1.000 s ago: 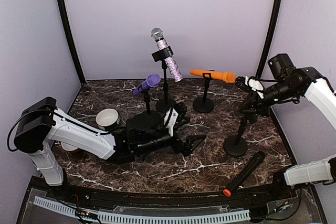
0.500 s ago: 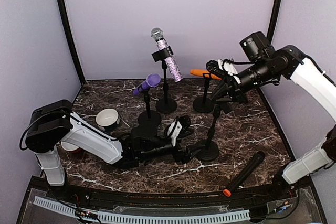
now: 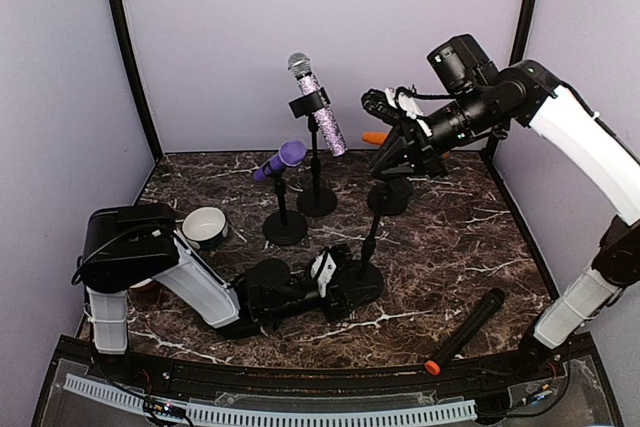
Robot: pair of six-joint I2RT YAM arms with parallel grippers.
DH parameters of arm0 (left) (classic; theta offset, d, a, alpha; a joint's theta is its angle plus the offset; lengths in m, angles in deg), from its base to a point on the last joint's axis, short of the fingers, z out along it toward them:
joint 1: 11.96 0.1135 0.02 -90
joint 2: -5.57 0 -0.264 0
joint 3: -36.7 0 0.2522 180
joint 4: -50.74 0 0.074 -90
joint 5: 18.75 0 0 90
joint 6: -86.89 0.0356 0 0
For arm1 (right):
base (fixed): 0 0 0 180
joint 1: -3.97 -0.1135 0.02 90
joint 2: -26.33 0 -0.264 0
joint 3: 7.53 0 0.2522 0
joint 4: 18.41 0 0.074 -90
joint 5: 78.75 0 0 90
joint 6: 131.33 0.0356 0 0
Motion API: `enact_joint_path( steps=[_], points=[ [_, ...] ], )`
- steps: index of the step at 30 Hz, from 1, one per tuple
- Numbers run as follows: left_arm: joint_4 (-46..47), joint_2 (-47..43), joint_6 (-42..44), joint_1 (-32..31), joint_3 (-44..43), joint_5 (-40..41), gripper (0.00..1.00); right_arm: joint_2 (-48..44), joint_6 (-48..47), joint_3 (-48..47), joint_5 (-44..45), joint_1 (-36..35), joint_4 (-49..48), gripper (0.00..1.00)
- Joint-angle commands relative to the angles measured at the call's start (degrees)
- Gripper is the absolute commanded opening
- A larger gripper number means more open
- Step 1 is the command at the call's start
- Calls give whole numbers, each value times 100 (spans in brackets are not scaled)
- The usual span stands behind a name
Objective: Attach the microphones to the stand
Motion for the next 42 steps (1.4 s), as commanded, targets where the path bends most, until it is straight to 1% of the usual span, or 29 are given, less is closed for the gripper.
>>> enact_joint_path(
  steps=[1, 4, 5, 6, 9, 10, 16, 22, 25, 29, 31, 32, 35, 36, 38, 39, 40, 42],
  points=[
    [771, 278, 104, 23, -3, 452, 57, -42, 192, -351, -441, -36, -218, 0],
    [844, 383, 94, 51, 12, 760, 45, -110, 262, -286, -502, -36, -249, 0],
    [906, 389, 113, 56, 43, 826, 43, -145, 280, -254, -501, -36, -271, 0],
    [968, 382, 124, 63, 84, 884, 44, -174, 289, -200, -505, -36, -276, 0],
    [1109, 381, 113, 55, 149, 1039, 54, -271, 325, -76, -548, -36, -292, 0],
    [1059, 387, 130, 61, 133, 1044, 54, -305, 329, -39, -574, -39, -296, 0],
    [760, 537, 75, 126, -186, 742, 51, -385, 384, 2, -672, -36, -324, 0],
    [675, 618, 33, 134, -336, 580, 44, -363, 451, -31, -757, -36, -340, 0],
    [711, 594, 30, 139, -349, 465, 37, -359, 470, 44, -758, -36, -392, 0],
    [399, 471, -28, 134, -422, 180, 21, -413, 599, 263, -645, -9, -632, 0],
    [323, 356, -258, 136, -365, 43, 14, -420, 719, 421, -522, 135, -882, 0],
    [321, 291, -382, 134, -301, -40, 11, -420, 881, 512, -462, 254, -1155, 0],
    [232, 16, -960, 136, -57, -212, 5, -348, 1446, 825, -592, 725, -1738, 1],
    [137, -67, -1166, 134, 0, -246, 4, -294, 1549, 871, -671, 864, -1812, 9],
    [-32, -247, -1541, 134, 100, -320, 2, -144, 1704, 831, -792, 1087, -1797, 38],
    [-118, -331, -1719, 138, 140, -348, 1, -80, 1744, 760, -863, 1194, -1737, 50],
    [-223, -419, -1929, 141, 169, -366, 0, -36, 1789, 696, -896, 1303, -1668, 58],
    [-525, -581, -2338, 143, 167, -417, 0, -145, 2006, 730, -996, 1634, -1726, 69]
  ],
)
